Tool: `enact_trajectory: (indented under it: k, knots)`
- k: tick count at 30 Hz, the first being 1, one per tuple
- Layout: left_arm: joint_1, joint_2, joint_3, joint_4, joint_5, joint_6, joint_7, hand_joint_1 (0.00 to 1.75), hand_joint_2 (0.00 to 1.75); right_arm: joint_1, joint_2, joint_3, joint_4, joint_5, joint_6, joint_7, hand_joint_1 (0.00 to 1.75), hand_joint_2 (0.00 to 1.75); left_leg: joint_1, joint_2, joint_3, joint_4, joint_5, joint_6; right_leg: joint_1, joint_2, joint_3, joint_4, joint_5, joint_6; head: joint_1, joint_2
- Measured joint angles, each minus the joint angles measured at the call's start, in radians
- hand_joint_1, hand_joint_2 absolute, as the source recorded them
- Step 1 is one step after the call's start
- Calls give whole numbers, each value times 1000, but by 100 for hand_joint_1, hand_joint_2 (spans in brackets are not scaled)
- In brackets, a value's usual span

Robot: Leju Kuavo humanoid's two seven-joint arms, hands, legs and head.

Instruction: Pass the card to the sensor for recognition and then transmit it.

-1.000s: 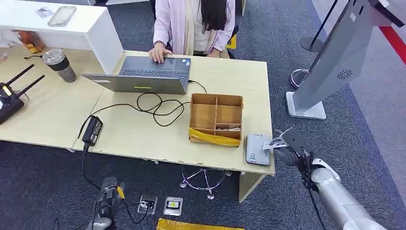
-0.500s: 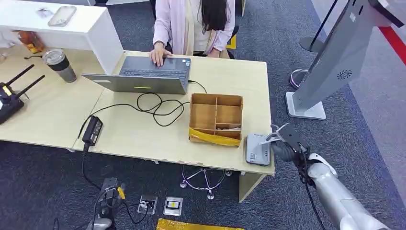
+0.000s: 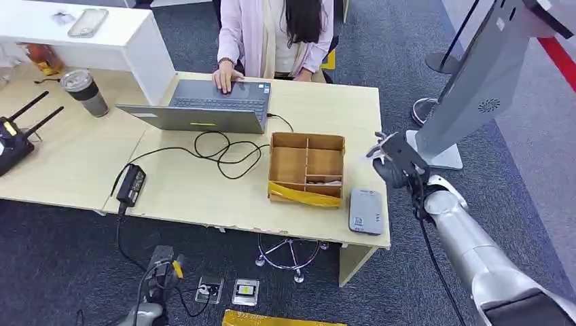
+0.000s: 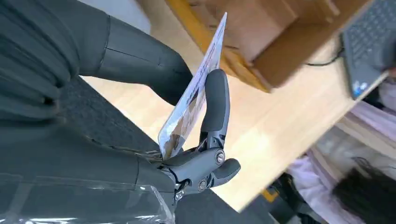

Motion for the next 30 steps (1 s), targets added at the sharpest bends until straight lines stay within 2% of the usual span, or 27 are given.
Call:
enact_trajectory:
  k: [9, 17, 30]
  knots:
    - [-46, -23, -42, 0, -45, -45, 11, 0, 0, -112, 66, 15, 2, 47, -33, 41, 175, 175, 0, -1, 0, 0, 0, -1, 0, -1, 0, 0, 0, 0, 0, 0]
    - [-63, -31, -66, 0, -55, -56, 40, 0, 0, -116, 88, 18, 10, 53, -48, 52, 175, 175, 0, 0, 0, 0, 0, -1, 0, 0, -1, 0, 0, 0, 0, 0]
    - [-69, -32, -92, 0, -67, -70, 42, 0, 0, -100, 92, 31, 13, 63, -62, 66, 175, 175, 0, 0, 0, 0, 0, -1, 0, 0, -1, 0, 0, 0, 0, 0]
